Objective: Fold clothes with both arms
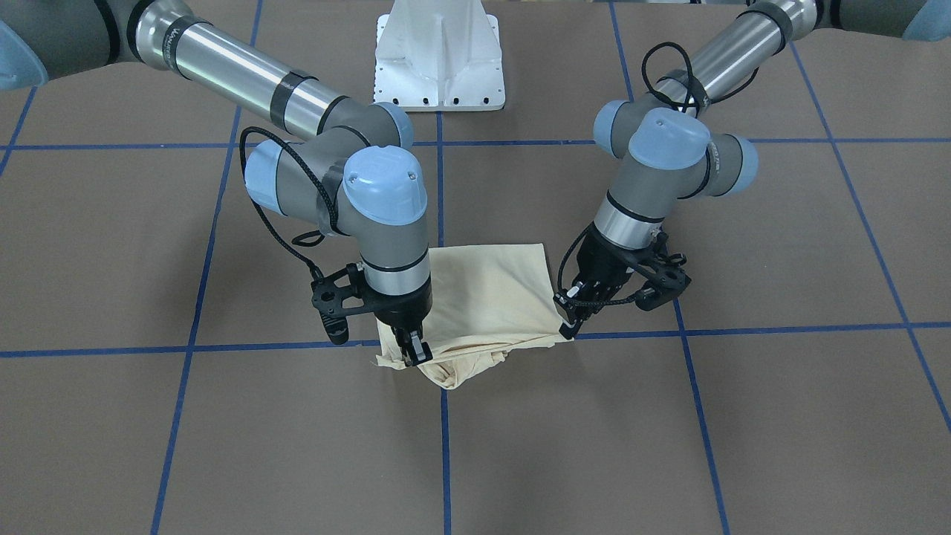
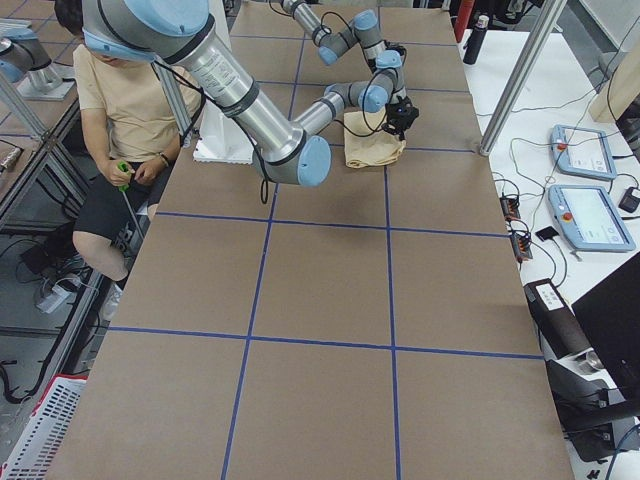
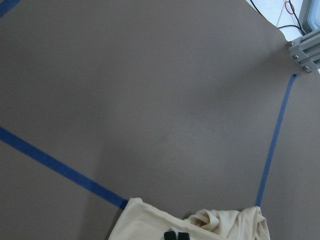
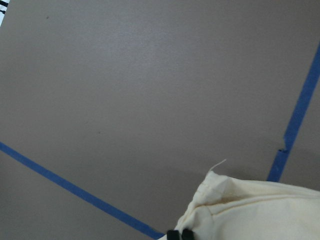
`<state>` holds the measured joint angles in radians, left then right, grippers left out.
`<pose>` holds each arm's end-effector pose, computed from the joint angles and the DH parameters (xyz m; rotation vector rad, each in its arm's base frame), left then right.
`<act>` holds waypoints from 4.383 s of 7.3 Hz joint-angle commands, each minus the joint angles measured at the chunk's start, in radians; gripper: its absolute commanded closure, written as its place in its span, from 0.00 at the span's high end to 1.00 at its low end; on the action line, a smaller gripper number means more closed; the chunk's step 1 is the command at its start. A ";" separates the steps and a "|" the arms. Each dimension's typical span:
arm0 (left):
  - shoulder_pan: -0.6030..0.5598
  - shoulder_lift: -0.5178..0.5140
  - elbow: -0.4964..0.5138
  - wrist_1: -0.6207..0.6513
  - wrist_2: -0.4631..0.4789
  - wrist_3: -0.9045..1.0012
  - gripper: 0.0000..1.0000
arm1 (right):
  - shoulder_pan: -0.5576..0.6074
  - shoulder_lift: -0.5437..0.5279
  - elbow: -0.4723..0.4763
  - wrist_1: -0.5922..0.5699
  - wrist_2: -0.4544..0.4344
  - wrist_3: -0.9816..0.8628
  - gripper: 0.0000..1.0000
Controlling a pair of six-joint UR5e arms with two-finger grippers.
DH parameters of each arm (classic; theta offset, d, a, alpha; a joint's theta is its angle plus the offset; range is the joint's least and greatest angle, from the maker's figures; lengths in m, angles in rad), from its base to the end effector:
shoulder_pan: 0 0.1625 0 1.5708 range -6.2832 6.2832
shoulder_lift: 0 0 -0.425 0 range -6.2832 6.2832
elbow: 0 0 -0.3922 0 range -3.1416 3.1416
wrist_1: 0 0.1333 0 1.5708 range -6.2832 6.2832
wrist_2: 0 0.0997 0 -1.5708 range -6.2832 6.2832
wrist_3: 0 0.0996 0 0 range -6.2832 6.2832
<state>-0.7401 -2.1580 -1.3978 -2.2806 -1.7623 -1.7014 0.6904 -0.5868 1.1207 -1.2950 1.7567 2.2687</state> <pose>0.4588 -0.5739 0.3108 0.1768 1.1437 -0.6665 -0.5677 -0.6179 0.1936 -0.1913 -0.8639 1.2288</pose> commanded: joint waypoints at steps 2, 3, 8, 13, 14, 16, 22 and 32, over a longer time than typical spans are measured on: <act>-0.053 -0.026 0.082 -0.051 0.001 0.097 1.00 | 0.085 0.076 -0.127 0.063 0.035 -0.205 1.00; -0.059 -0.029 0.082 -0.051 0.000 0.103 1.00 | 0.121 0.073 -0.128 0.063 0.085 -0.231 1.00; -0.282 0.146 -0.087 -0.033 -0.302 0.718 1.00 | 0.491 -0.330 0.158 -0.033 0.548 -1.253 1.00; -0.764 0.403 -0.130 0.218 -0.549 1.701 1.00 | 0.848 -0.557 0.188 -0.318 0.583 -2.212 1.00; -0.830 0.400 -0.125 0.292 -0.542 1.806 1.00 | 0.863 -0.550 0.194 -0.387 0.583 -2.239 1.00; -0.849 0.400 -0.132 0.320 -0.548 1.833 1.00 | 0.877 -0.561 0.215 -0.403 0.577 -2.255 1.00; -0.848 0.408 -0.138 0.374 -0.551 1.823 1.00 | 0.845 -0.660 0.355 -0.395 0.583 -2.249 1.00; -0.846 0.481 -0.198 0.362 -0.571 1.784 1.00 | 0.799 -0.729 0.381 -0.389 0.580 -2.256 1.00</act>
<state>-1.5869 -1.6890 -1.5893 -1.9166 -2.3317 0.0858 1.4896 -1.3017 1.4823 -1.6844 2.3375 0.0134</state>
